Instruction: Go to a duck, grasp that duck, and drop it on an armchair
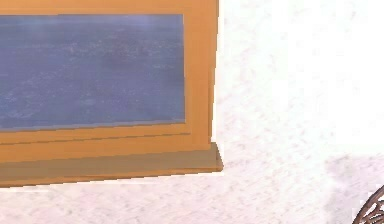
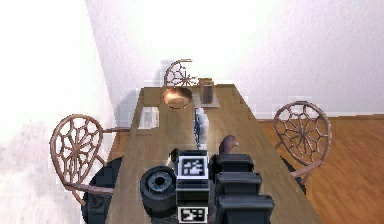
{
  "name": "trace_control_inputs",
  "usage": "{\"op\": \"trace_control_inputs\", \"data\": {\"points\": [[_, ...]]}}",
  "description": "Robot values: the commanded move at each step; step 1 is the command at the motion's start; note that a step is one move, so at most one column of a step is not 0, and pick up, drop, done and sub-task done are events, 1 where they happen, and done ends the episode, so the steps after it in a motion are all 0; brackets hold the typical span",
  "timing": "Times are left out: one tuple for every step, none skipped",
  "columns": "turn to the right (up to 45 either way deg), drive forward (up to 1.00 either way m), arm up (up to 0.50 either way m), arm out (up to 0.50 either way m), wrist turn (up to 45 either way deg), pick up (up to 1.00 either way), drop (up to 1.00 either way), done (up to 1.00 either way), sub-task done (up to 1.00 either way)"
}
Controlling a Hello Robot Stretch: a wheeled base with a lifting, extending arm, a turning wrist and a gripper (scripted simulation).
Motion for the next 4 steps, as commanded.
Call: {"op": "trace_control_inputs", "data": {"points": [[0.0, 0.0, -0.3, 0.0, 0.0, 0.0, 0.0, 0.0, 0.0], [0.0, 0.0, 0.0, 0.0, 0.0, 1.0, 0.0, 0.0, 0.0], [0.0, 0.0, 0.1, 0.0, 0.0, 0.0, 0.0, 0.0, 0.0], [-45.0, 0.0, 0.0, 0.0, 0.0, 0.0, 0.0, 0.0, 0.0]]}}
